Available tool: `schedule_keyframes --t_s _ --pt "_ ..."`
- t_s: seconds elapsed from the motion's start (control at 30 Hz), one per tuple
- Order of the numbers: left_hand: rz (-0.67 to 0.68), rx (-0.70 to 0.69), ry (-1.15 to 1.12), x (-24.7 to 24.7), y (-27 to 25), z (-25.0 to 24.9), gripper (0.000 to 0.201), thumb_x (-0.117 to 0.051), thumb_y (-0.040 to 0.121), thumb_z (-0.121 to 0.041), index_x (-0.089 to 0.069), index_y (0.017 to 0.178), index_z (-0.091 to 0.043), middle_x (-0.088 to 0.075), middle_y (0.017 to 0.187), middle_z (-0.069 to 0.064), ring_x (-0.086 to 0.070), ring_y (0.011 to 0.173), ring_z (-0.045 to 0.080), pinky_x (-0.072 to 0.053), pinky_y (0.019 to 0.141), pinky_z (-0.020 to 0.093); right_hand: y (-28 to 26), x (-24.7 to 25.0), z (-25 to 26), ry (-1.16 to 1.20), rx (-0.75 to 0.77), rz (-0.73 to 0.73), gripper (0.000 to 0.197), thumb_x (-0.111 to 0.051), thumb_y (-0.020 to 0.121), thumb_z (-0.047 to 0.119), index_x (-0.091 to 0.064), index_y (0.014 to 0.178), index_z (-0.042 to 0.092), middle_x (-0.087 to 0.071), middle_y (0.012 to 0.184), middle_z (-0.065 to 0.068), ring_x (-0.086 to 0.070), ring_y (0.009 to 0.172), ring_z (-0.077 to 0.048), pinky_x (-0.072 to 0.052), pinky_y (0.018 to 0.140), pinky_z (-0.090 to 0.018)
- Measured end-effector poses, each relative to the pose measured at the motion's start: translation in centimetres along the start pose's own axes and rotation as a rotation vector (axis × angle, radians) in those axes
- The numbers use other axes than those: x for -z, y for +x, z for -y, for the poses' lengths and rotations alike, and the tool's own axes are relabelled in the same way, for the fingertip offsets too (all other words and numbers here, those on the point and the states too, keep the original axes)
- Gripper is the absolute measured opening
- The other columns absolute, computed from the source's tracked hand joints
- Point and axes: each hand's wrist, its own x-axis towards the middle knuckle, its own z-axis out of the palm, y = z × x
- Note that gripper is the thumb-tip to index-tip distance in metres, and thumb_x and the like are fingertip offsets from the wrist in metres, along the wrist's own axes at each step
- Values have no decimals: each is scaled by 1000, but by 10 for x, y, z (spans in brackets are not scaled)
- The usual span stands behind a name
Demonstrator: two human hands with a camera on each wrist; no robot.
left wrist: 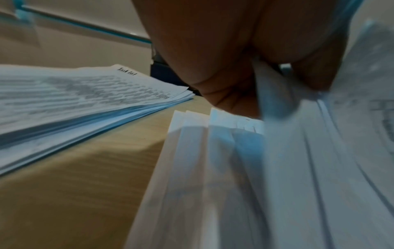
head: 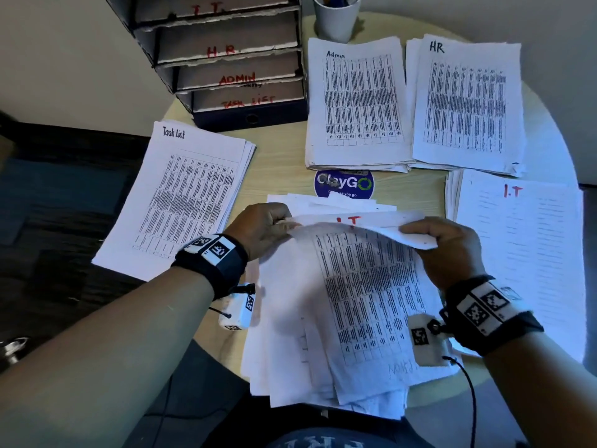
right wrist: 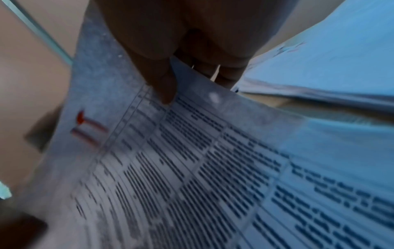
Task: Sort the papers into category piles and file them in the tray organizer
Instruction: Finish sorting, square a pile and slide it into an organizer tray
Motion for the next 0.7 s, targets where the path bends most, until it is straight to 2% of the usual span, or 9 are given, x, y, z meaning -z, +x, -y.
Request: schedule_keyframes --t_s 0.1,0.2,0.23,0.3,0.4,0.47,0.57,0.63,0.7 --pt "-8 98 -61 4 -2 0 24 -72 89 -19 -59 70 -22 -57 65 -8 -46 60 6 -37 57 20 -14 25 -2 409 -114 132 24 -62 63 1 -76 64 21 -75 77 1 -69 78 -24 -55 77 -29" --pt "-21 124 -131 5 -7 0 10 -66 92 -9 -64 83 -12 -62 80 1 -53 69 6 -42 63 14 -30 46 -4 676 -231 291 21 -60 68 2 -77 68 14 -73 74 -8 -68 70 -25 -56 71 -32" --pt "-26 121 -144 5 -8 -1 6 -65 93 -8 -66 87 -10 -62 81 1 -53 70 7 -42 65 15 -35 48 -5 672 -206 319 10 -70 70 9 -77 73 15 -73 76 -6 -68 71 -22 -56 70 -30" --pt "-55 119 -150 5 -11 -3 5 -64 94 -10 -69 92 -12 -62 78 -2 -51 69 8 -41 63 15 -36 41 -13 582 -190 287 36 -89 58 24 -74 91 24 -73 85 -2 -67 77 -15 -55 74 -25" --pt "-97 113 -189 3 -17 -8 9 -64 93 -10 -71 90 -16 -60 72 -6 -50 66 8 -41 60 14 -27 18 -23 160 -188 179 84 -88 64 5 -50 128 46 -64 121 4 -61 103 -15 -48 92 -35" --pt "-99 102 -227 0 -22 -11 14 -65 93 -10 -71 86 -20 -61 73 -3 -50 67 10 -41 62 20 -23 7 -21 -14 -173 156 79 -84 71 11 -48 137 34 -62 121 5 -60 105 -19 -48 94 -37" --pt "-93 99 -264 -4 -28 -8 18 -64 92 -8 -71 84 -22 -64 79 0 -52 71 11 -42 65 23 -20 -6 -15 171 -256 188 29 -79 76 6 -72 100 21 -74 88 6 -69 83 -16 -57 85 -37" --pt "-107 108 -293 -5 -32 -5 21 -64 92 -4 -71 88 -23 -61 78 -1 -50 68 8 -43 63 19 -21 -5 -11 160 -143 206 28 -78 78 4 -74 83 31 -72 77 15 -67 73 -3 -56 76 -23" --pt "-90 140 -367 -5 -35 -3 28 -60 91 7 -67 101 -18 -60 81 3 -52 66 5 -45 64 15 -26 1 -14 229 -15 146 25 -82 74 14 -75 80 37 -71 85 11 -67 79 -5 -52 77 -20"
